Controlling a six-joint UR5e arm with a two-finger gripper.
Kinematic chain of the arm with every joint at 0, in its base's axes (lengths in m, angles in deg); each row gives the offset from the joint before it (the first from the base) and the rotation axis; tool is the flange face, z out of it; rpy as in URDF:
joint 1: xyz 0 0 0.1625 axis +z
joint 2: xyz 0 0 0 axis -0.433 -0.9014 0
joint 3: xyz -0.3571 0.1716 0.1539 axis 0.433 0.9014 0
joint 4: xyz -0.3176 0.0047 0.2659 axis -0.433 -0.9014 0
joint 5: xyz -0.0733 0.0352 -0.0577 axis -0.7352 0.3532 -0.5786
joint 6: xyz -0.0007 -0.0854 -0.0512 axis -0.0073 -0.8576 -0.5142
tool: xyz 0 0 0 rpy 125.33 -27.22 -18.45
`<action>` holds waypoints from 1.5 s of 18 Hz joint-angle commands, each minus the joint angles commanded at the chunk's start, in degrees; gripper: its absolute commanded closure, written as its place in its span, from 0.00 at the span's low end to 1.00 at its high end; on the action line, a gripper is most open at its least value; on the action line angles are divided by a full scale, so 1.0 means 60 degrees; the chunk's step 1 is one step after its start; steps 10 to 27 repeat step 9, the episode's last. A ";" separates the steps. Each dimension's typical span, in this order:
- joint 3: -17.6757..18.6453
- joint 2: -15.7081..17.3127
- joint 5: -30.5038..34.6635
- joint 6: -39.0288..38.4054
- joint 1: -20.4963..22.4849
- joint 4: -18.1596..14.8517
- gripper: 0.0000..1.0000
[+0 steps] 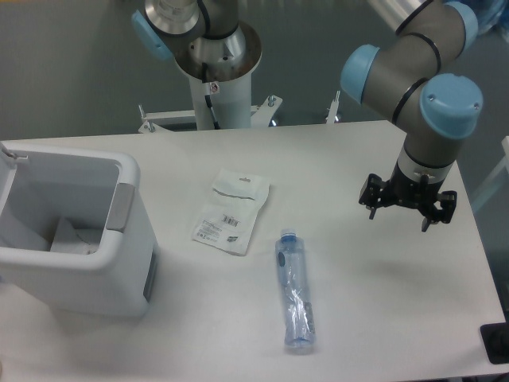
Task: Open the trash can
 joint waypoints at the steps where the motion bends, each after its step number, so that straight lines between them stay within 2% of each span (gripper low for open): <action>1: 0.0000 0.0000 0.0000 0.0000 0.0000 0.0000 0.00; 27: 0.0015 -0.0029 0.0234 -0.0015 -0.0015 0.0015 0.00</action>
